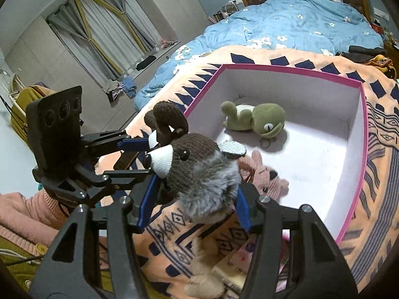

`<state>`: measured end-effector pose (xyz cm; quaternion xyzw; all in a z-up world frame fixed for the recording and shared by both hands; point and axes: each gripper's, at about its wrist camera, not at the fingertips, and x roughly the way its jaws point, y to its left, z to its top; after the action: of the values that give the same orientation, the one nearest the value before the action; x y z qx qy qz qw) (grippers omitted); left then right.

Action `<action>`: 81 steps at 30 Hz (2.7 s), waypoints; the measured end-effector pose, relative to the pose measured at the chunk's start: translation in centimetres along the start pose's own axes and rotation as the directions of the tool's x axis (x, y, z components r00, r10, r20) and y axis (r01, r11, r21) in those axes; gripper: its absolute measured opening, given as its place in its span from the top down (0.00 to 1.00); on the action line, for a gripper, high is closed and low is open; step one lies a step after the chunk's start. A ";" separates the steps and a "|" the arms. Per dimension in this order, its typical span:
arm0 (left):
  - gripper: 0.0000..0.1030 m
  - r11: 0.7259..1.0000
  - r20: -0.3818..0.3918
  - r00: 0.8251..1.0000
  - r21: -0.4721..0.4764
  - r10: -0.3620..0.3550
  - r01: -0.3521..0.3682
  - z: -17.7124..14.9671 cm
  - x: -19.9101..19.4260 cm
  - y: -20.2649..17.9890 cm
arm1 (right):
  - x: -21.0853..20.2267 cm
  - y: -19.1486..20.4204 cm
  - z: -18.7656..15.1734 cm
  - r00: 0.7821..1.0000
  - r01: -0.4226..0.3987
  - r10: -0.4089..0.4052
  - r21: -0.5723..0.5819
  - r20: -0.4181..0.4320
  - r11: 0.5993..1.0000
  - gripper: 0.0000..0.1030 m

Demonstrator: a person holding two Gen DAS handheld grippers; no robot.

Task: Organize objects
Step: 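Carry the raccoon into the box and open the right gripper, then move the right gripper back toward the cream bunny and tissue packs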

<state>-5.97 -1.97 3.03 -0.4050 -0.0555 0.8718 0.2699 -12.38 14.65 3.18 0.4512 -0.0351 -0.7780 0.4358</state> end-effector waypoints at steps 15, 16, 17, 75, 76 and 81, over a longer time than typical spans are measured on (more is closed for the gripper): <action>0.48 0.997 -0.087 0.995 -0.047 0.058 -0.062 1.0 4.9 3.9 | 4.6 -3.5 2.9 0.995 0.035 -0.035 -0.001 -0.099 0.999 0.44; 0.48 0.997 -0.094 0.994 -0.052 0.055 -0.061 1.0 5.2 4.1 | 5.0 -3.8 2.9 0.993 0.041 -0.041 0.001 -0.108 0.999 0.44; 0.48 0.996 -0.099 0.993 -0.057 0.057 -0.063 0.9 5.5 4.2 | 5.4 -4.2 3.0 0.992 0.045 -0.044 0.005 -0.119 0.999 0.44; 0.34 0.995 -0.097 0.993 0.059 -0.070 0.076 -4.0 4.7 -7.4 | -4.9 -1.8 -7.4 0.987 0.147 -0.157 0.181 0.042 0.972 0.51; 0.35 0.995 -0.107 0.992 0.053 -0.073 0.079 -4.2 5.0 -7.4 | -4.8 -2.2 -8.0 0.986 0.152 -0.162 0.196 0.031 0.969 0.51; 0.35 0.994 -0.168 0.980 0.012 -0.102 0.106 -5.5 6.5 -7.1 | -4.0 -4.3 -11.0 0.980 0.196 -0.193 0.293 -0.040 0.936 0.51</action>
<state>-2.35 6.74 -2.83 -0.4706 -0.0447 0.8199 0.3229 -6.23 23.85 -2.62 0.5166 -0.1039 -0.8008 0.2846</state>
